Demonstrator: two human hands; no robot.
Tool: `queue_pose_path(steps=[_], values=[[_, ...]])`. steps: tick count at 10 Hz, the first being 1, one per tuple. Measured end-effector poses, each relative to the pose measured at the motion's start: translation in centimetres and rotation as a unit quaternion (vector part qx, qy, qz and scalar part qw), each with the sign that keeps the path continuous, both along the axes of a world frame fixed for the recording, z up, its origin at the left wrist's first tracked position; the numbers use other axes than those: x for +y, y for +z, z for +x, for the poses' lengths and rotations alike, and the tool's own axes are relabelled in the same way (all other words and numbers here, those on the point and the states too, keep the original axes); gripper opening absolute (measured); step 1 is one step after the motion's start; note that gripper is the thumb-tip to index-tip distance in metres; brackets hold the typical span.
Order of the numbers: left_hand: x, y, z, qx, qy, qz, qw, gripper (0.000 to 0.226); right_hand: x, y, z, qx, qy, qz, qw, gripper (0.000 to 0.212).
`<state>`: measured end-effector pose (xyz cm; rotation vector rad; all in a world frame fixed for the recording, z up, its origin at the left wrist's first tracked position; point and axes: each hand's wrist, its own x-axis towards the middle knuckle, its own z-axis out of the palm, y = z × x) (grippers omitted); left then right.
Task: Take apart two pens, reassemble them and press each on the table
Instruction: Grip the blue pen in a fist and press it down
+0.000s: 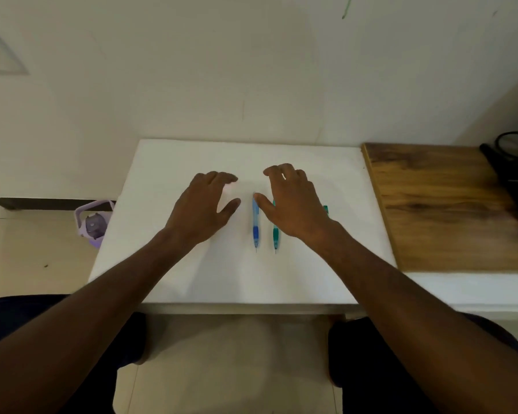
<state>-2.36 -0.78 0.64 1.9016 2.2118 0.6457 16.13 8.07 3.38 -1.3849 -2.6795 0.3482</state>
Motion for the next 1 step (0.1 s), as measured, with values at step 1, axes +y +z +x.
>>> queue_pose_path(steps=[1], values=[[-2.44,1.05,-0.87,0.081,0.011,0.005,0.997,0.079,-2.22,0.23,-0.01,0.014,-0.004,0.028,0.999,0.077]])
